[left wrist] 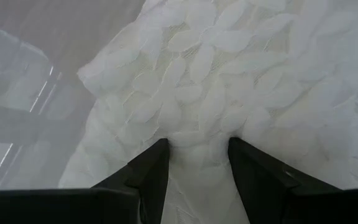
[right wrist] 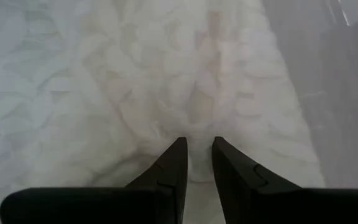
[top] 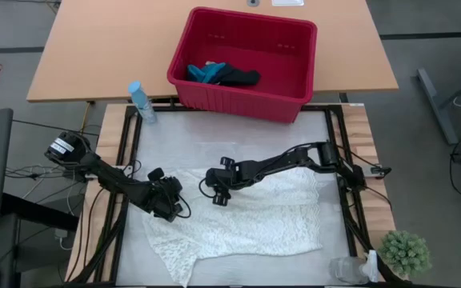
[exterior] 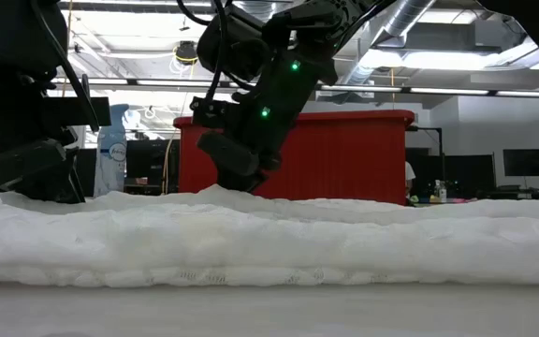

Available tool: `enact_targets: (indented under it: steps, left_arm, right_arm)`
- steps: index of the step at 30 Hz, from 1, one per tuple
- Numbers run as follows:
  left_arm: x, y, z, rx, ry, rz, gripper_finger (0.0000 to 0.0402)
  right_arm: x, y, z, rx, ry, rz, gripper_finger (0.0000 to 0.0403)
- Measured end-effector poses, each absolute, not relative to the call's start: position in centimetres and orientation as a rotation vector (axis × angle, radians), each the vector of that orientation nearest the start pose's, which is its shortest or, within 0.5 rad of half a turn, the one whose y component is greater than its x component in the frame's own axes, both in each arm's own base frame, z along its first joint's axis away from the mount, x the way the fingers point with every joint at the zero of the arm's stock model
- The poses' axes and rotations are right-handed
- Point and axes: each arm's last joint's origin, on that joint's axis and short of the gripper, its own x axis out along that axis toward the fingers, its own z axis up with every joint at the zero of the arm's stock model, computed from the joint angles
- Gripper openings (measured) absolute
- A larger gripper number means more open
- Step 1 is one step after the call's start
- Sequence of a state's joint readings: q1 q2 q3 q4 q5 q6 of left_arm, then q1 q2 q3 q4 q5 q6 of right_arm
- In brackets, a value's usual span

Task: Fold Laundry from Bin
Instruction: Fold the white shirt

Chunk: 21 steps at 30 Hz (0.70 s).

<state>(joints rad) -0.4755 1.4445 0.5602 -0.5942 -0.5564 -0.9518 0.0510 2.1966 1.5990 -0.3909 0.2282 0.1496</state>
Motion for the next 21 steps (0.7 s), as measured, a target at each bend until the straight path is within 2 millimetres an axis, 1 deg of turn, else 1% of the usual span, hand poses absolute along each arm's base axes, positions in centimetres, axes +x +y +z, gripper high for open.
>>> enact_targets:
  steps: [4, 9, 11, 17, 21]
  left_arm:
    - [18.1, -7.6, 12.2, -0.072, 1.103, 0.62, 0.0163]
    - [17.9, -7.6, 12.2, -0.076, 1.126, 0.628, 0.0163]
    - [18.0, -7.6, 12.4, -0.079, 1.127, 0.635, 0.0163]
    - [18.8, -8.0, 14.2, -0.009, 1.166, 0.631, 0.0163]
    - [19.5, -8.2, 15.2, 0.055, 1.125, 0.631, 0.0163]
  right_arm:
    - [46.2, 1.4, 15.7, -0.019, 0.948, -0.235, 0.01]
    - [45.7, 0.5, 18.7, -0.055, 0.892, -0.271, 0.01]
    - [45.5, 0.2, 19.5, -0.064, 0.878, -0.271, 0.01]
    - [43.7, 0.3, 22.5, -0.074, 0.917, -0.256, 0.01]
    - [42.3, 1.2, 23.0, -0.115, 1.013, -0.226, 0.01]
